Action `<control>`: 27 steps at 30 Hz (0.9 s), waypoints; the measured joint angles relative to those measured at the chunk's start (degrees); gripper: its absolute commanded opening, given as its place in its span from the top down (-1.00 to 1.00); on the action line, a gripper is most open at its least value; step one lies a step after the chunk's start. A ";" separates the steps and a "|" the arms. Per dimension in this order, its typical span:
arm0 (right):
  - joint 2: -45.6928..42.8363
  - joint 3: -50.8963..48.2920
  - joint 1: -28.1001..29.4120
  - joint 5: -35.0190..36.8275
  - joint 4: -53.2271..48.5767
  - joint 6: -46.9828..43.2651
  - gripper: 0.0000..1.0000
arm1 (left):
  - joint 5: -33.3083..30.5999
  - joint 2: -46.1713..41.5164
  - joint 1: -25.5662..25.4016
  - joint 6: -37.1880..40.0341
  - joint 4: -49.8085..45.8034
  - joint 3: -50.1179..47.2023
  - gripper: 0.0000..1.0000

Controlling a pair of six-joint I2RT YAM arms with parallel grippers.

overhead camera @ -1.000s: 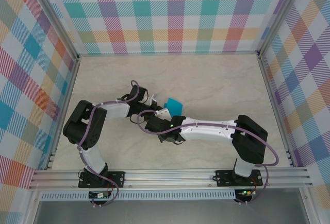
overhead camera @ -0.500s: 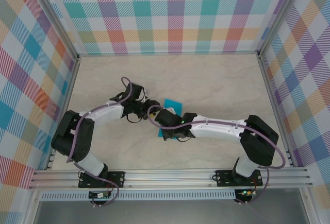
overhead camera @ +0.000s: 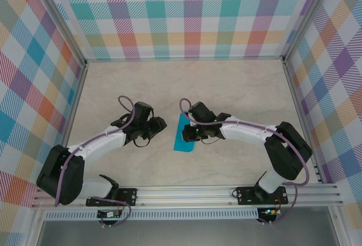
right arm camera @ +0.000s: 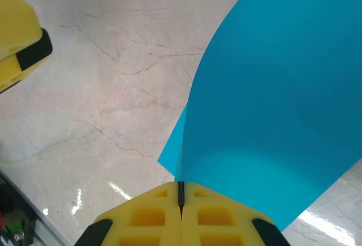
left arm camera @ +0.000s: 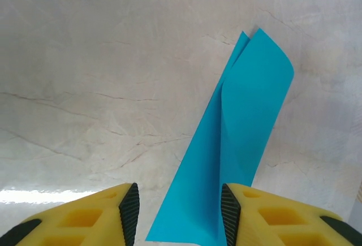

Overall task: Fold a paper plane with a square sheet of paper (pick it up from the middle)
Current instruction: Fold the triangle a second time at the center of the table.

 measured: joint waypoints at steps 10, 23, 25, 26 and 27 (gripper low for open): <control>-0.24 -2.69 -3.34 -7.45 2.67 -1.62 1.00 | -4.37 -3.69 -3.26 -4.66 -0.07 -3.04 0.41; -1.44 -4.68 -3.65 -7.98 3.41 -1.60 1.00 | -4.96 -4.09 -6.91 -8.00 0.66 -4.28 0.59; -1.81 -5.29 -3.65 -7.98 3.56 -1.44 1.00 | -4.98 -4.09 -7.21 -8.35 0.66 -4.61 0.60; -2.05 -5.62 -3.65 -7.98 3.54 -1.38 0.99 | -4.98 -4.09 -7.37 -8.41 0.68 -4.70 0.61; -2.25 -5.95 -3.65 -7.96 3.56 -1.31 0.99 | -4.98 -4.09 -7.58 -8.57 0.70 -4.74 0.61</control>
